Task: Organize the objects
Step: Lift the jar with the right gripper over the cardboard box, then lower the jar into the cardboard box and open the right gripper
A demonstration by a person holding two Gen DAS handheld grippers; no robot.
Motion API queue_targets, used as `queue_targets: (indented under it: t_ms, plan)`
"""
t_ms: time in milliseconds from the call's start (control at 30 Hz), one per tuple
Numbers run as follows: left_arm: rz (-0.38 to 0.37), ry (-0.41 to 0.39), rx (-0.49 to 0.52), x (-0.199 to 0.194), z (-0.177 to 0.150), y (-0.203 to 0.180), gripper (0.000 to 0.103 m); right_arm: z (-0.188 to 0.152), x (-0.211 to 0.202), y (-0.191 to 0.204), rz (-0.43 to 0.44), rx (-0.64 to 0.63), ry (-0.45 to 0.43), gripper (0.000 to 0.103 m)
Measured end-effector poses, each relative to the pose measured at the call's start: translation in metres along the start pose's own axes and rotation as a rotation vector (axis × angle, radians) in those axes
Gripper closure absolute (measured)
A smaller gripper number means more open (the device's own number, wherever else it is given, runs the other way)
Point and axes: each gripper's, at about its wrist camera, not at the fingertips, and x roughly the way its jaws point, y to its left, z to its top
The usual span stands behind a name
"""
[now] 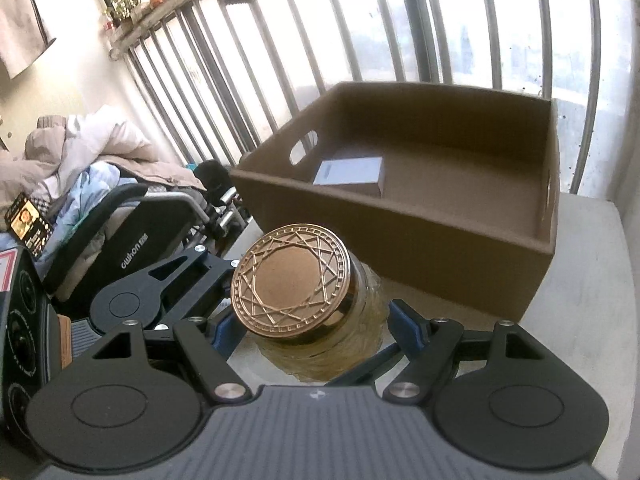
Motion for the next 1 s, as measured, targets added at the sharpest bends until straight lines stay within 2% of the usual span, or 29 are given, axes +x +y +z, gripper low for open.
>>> queue_targets:
  t_ms: [333,600,733,1000]
  plan:
    - [-0.013,0.049,0.045,0.036,0.048,0.023,0.027,0.056,0.019,-0.021,0.012,0.033,0.025,0.023]
    - [-0.046,0.089,0.084,0.088,0.086,0.046,0.027,0.105,0.049,-0.056,0.027,0.056,0.045,0.024]
    - [-0.074,0.137,0.071,0.119,0.095,0.059,0.027,0.120,0.074,-0.079,0.047,0.088,0.068,0.024]
    - [-0.085,0.218,0.114,0.173,0.096,0.070,0.026,0.137,0.125,-0.118,0.067,0.127,0.112,0.024]
